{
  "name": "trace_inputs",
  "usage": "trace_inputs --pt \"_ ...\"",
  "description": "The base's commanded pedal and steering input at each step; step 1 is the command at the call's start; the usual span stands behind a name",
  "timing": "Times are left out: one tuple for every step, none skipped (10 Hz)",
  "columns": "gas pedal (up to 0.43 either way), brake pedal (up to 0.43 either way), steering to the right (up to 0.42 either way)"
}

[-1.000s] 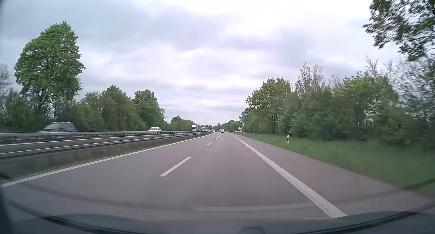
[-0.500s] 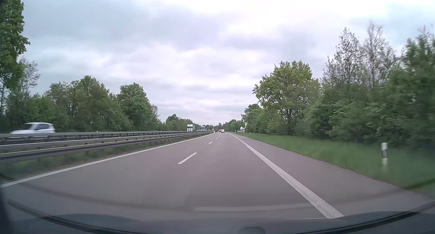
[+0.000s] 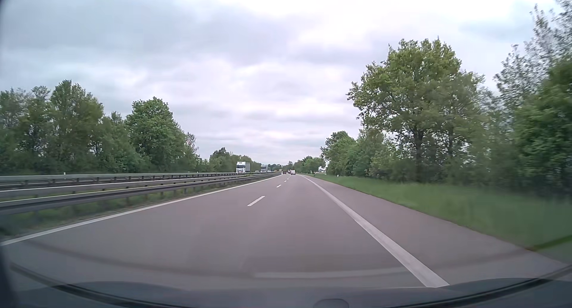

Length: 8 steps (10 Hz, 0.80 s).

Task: Follow the waypoints while adhering to traffic rules and regulations

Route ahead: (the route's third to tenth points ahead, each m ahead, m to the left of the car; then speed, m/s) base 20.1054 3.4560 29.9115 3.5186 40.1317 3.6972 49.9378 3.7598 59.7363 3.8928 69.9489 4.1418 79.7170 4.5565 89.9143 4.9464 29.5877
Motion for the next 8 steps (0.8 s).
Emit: trace_inputs --pt "0.130 0.000 -0.002" --pt "0.130 0.000 -0.002" --pt "0.130 0.000 -0.002" --pt "0.130 0.000 -0.002" --pt "0.130 0.000 -0.002" --pt "0.130 0.000 -0.002" --pt "0.130 0.000 -0.002" --pt "0.130 0.000 -0.002"
